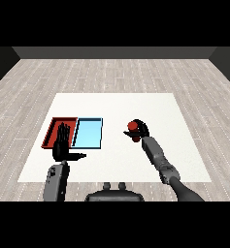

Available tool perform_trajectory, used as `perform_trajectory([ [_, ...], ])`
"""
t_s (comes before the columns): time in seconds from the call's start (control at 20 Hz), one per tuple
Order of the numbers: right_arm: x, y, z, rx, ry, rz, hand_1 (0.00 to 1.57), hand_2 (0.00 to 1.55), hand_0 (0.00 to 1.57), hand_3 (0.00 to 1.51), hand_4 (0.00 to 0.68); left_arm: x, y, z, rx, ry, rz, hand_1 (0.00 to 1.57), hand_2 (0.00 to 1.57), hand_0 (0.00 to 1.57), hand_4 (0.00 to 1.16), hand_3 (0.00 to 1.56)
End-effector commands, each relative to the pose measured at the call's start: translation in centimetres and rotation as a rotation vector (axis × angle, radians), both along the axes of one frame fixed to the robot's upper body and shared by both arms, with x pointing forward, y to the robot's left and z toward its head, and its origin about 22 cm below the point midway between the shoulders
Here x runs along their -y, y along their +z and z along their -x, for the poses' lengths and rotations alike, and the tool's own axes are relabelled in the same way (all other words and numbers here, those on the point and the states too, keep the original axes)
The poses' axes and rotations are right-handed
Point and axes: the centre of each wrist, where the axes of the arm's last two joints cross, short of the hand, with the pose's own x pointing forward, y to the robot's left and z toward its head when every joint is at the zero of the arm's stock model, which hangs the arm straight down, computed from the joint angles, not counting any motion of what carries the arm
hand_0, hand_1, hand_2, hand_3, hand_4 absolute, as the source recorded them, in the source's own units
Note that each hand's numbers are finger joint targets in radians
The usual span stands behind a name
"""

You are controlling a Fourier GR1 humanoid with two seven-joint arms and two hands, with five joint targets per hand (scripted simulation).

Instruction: Pick the red can and put it in the red box

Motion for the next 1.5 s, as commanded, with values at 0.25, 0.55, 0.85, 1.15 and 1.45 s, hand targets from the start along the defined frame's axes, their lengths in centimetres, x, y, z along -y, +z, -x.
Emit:
perform_trajectory([
  [0.25,1.8,5.1,-1.8,0.161,-0.019,-0.029,1.55,1.46,1.55,1.38,0.581,1.2,0.3,-0.1,0.017,-0.011,-0.006,0.00,0.00,0.00,0.00,0.00],
  [0.55,1.7,5.8,0.8,0.237,-0.026,-0.028,1.52,1.46,1.52,1.38,0.608,2.4,0.4,1.0,0.000,-0.020,-0.044,0.00,0.00,0.00,0.00,0.00],
  [0.85,4.0,9.4,2.3,0.379,-0.002,-0.120,1.48,1.44,1.48,1.40,0.631,4.5,2.6,0.0,-0.029,-0.145,-0.037,0.00,0.00,0.00,0.00,0.00],
  [1.15,-2.9,11.9,5.2,0.436,-0.018,-0.123,1.45,1.41,1.45,1.38,0.636,5.3,4.4,-0.6,-0.044,-0.141,-0.058,0.00,0.00,0.00,0.00,0.00],
  [1.45,-7.5,12.6,6.6,0.449,-0.009,-0.126,1.44,1.41,1.44,1.38,0.622,9.6,3.8,-2.3,-0.106,-0.176,-0.134,0.00,0.00,0.00,0.00,0.00],
])
